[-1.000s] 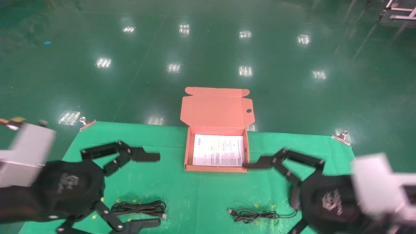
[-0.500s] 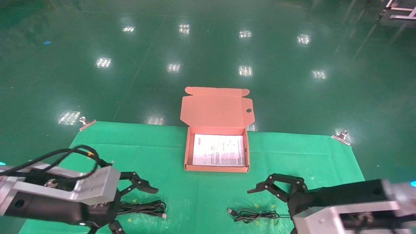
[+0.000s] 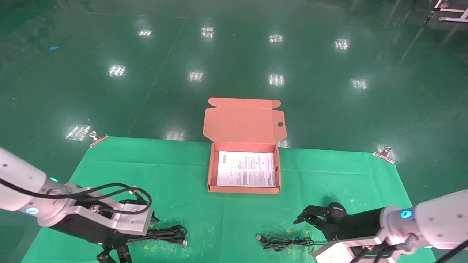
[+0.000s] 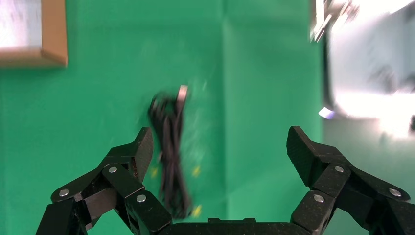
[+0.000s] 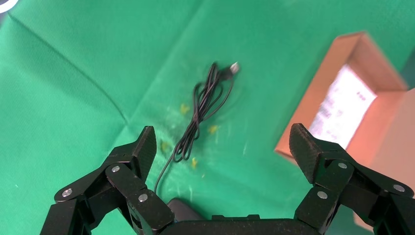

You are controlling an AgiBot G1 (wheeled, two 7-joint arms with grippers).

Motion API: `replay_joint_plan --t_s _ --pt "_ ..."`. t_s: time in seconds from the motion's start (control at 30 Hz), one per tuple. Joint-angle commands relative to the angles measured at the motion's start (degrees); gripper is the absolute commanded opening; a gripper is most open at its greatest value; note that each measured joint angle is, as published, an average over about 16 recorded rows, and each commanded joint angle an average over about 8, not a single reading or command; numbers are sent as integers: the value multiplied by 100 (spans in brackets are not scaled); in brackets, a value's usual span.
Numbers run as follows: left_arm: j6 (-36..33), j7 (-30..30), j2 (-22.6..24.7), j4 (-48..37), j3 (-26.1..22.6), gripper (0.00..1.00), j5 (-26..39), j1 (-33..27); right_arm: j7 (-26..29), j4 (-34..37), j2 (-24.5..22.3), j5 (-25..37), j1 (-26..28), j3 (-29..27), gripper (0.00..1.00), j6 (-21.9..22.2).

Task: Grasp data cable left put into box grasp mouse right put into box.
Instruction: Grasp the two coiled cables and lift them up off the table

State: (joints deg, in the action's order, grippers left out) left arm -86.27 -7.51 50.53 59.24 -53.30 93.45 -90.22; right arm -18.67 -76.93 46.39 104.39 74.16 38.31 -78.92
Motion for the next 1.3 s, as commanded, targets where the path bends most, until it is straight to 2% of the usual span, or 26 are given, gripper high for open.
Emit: replay_joint_plan --t_s 0.03,0.3,0.5,0.83,1.17,1.2,1.23,1.27,1.3 --pt "96 58 108 -60 -124 100 277 -42 30 10 89 293 -46 103 100 120" --pt "665 82 407 -314 -348 100 917 133 387 186 478 1136 -178 358 100 514" --pt "943 138 690 -970 -408 100 1082 190 539 563 798 1549 -217 485 100 773" --pt "1433 578 1184 -2627 -247 100 868 157 728 1633 1412 1744 -40 547 100 1013" --pt "1746 1285 1584 -4015 -152 100 726 57 524 2508 1836 1831 141 608 100 1260" --pt "1772 1352 1617 -4119 -145 98 715 47 503 2575 1862 1840 149 615 100 1282" --pt "1796 1416 1646 -4213 -138 86 706 38 483 2636 1884 1849 155 620 99 1304" --pt "1822 1481 1676 -4303 -132 73 698 28 467 2697 1901 1859 158 623 91 1334" --pt "1846 1540 1702 -4383 -127 61 691 19 454 2752 1916 1869 161 625 79 1363"
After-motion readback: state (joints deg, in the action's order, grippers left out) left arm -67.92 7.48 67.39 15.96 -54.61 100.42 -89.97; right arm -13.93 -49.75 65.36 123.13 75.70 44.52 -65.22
